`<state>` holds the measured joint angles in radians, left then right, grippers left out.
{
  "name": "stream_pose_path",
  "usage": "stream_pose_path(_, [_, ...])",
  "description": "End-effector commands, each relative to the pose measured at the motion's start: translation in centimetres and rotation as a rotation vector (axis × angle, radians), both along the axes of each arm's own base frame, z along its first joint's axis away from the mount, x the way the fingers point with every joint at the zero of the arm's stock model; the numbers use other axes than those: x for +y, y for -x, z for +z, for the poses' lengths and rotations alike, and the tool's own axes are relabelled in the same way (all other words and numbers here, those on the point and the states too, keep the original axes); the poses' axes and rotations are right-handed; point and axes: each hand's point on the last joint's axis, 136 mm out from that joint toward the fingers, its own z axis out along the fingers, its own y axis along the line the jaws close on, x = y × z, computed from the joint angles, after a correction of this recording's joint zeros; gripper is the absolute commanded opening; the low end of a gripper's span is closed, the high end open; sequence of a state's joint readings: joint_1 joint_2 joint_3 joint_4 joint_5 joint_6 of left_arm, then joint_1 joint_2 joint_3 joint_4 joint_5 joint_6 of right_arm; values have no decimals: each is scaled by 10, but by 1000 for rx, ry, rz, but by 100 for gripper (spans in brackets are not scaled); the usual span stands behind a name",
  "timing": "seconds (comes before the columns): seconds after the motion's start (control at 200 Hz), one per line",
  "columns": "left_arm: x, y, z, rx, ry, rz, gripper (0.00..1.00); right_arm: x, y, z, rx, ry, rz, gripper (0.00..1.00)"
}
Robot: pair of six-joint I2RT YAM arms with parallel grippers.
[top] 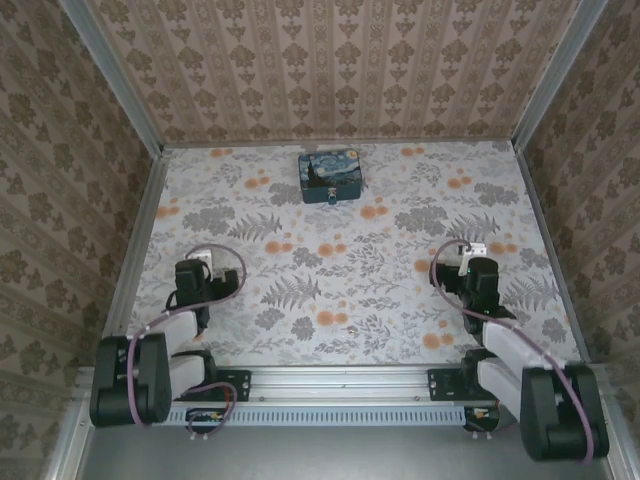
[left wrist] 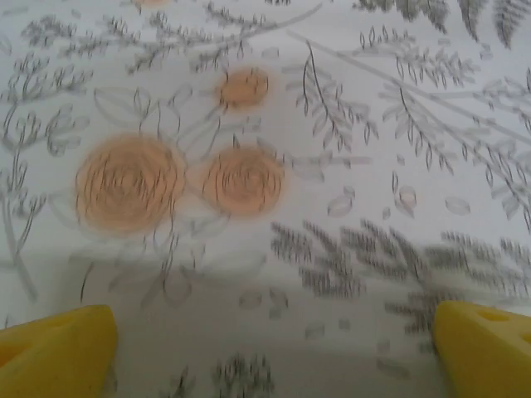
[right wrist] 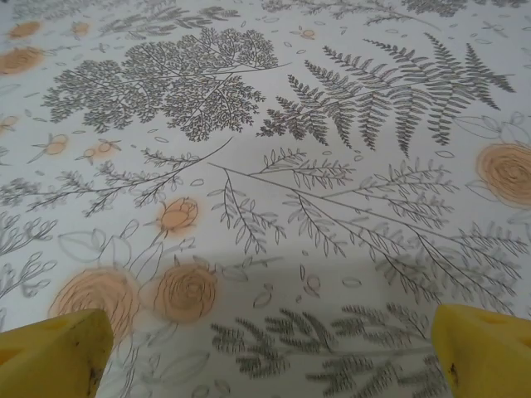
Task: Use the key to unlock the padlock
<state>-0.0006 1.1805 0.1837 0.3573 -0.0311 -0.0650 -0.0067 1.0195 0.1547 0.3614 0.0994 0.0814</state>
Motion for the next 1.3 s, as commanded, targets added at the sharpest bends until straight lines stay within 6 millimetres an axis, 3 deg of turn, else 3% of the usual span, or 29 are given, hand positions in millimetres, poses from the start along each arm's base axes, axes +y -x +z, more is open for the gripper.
stream_pose_path(0.0, [-2, -111, 73, -363, -110, -36, 100, -8, -102, 46, -269, 73, -90, 99])
stream_pose_path(0.425, [-1, -113, 73, -359, -106, -34, 100, -7, -103, 46, -267, 72, -85, 100])
stream_pose_path(0.595, [-3, -113, 73, -358, -106, -39, 100, 4, -108, 45, -252, 50, -4, 99])
stream_pose_path(0.675, [-8, -111, 75, -372, -111, -70, 96, -1, -105, 48, -267, 48, -34, 99])
stream_pose_path(0.835, [-16, -104, 93, -403, -180, -69, 95, -9, -94, 68, -281, 55, -77, 100])
stream_pose_path(0.85, [-15, -103, 96, -401, -181, -69, 95, -8, -94, 79, -306, 53, -75, 100])
stream_pose_path(0.93, [-17, -104, 110, -377, -193, -70, 95, -2, -93, 94, -279, 33, -41, 99])
stream_pose_path(1.075, [-20, -108, 140, -363, -153, -54, 98, -1, -94, 124, -315, -159, -127, 100])
stream_pose_path(1.195, [-27, -118, 160, -335, -42, -20, 100, 24, -107, 151, -340, -301, -15, 99])
stream_pose_path(1.295, [-37, -130, 169, -300, 66, 12, 100, 43, -122, 155, -255, -395, 50, 100])
